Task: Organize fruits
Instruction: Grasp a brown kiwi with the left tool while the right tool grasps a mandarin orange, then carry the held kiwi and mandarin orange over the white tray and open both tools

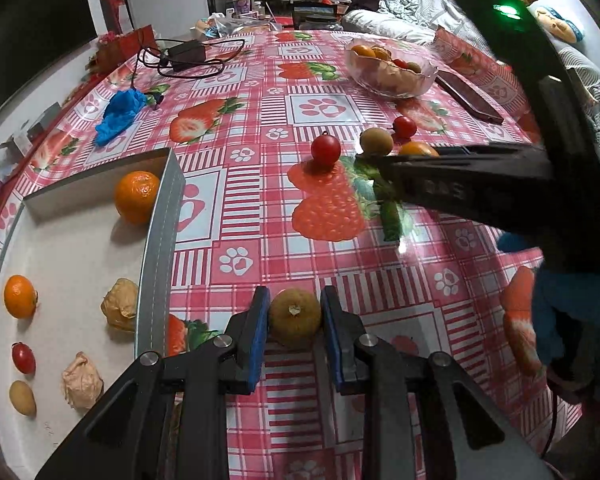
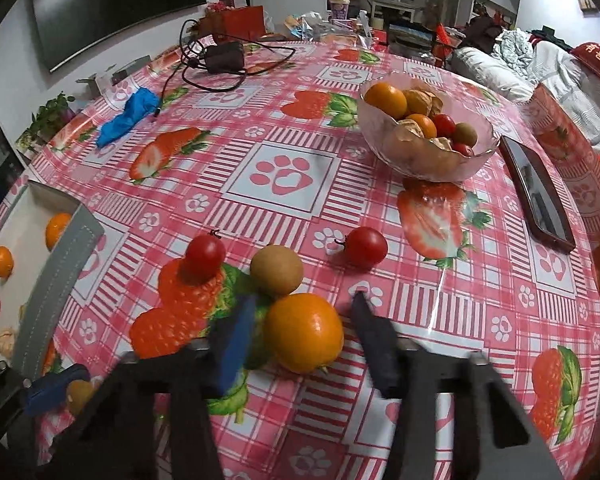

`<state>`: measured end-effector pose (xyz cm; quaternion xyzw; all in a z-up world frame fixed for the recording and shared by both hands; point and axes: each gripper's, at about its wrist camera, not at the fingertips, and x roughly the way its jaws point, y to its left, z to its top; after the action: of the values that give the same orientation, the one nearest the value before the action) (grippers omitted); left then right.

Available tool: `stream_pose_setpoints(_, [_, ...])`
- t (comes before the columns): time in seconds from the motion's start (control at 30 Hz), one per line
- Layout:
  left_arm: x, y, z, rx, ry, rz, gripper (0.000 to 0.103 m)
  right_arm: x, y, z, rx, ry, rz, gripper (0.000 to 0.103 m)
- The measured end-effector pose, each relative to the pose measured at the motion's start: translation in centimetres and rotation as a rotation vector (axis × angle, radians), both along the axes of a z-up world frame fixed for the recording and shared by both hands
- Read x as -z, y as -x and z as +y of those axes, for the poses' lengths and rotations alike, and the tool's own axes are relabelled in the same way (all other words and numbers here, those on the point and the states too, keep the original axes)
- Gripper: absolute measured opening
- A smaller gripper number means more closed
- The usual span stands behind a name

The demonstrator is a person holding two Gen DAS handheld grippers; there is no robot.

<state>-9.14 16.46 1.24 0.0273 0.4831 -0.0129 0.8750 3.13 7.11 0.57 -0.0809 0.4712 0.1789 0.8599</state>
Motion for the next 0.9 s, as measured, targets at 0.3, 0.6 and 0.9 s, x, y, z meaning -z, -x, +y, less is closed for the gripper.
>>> stream_pose_setpoints(0.3, [0.0,2.3,-0.2,0.008,0.013,0.006,0.028,-0.4,5.9,-4.1,0.052,-0.099,0.044,0.037])
stream_pose_setpoints(0.6, [0.0,7.0,-0.1,0.006,0.022,-0.001,0.028,-0.5,12.8,-7.5,0.136,-0.149,0.036,0.037])
stream_pose_setpoints(0.9, [0.0,8.6,0.2,-0.013,0.038,0.000,0.028,-0.6,15.6,-7.5,0.141,-0.132,0.033,0.037])
